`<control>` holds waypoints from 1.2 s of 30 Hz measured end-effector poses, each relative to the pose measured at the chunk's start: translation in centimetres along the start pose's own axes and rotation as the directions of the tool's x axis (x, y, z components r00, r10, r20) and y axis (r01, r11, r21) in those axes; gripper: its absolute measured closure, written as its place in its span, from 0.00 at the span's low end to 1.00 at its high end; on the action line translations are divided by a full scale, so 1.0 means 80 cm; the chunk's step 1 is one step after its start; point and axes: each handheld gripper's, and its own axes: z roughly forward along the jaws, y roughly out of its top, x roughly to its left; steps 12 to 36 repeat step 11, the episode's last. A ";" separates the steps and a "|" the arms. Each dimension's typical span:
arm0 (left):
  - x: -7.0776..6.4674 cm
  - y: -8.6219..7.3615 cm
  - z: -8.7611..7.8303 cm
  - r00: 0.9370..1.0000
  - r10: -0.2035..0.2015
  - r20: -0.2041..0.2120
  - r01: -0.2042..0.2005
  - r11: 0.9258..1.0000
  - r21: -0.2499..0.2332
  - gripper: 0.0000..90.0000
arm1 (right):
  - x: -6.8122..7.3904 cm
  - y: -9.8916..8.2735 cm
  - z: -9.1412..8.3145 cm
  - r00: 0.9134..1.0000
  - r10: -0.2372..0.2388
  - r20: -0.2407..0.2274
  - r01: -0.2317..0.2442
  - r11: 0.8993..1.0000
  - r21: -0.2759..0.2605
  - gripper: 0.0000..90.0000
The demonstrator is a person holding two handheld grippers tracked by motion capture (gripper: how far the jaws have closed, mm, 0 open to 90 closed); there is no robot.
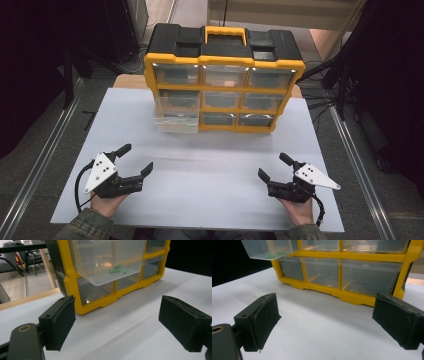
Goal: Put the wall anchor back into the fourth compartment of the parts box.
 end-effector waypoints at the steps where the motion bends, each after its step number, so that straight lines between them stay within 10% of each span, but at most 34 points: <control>1: 0.000 0.000 0.000 1.000 -0.001 -0.006 0.001 1.000 -0.005 0.16 | 0.000 0.000 0.000 1.000 0.000 0.001 0.000 1.000 0.003 0.08; 36: -0.002 -0.002 -0.001 0.999 0.019 -0.028 -0.019 1.000 0.006 0.16 | 0.001 -0.001 0.002 1.000 -0.011 0.001 0.011 1.000 0.011 0.08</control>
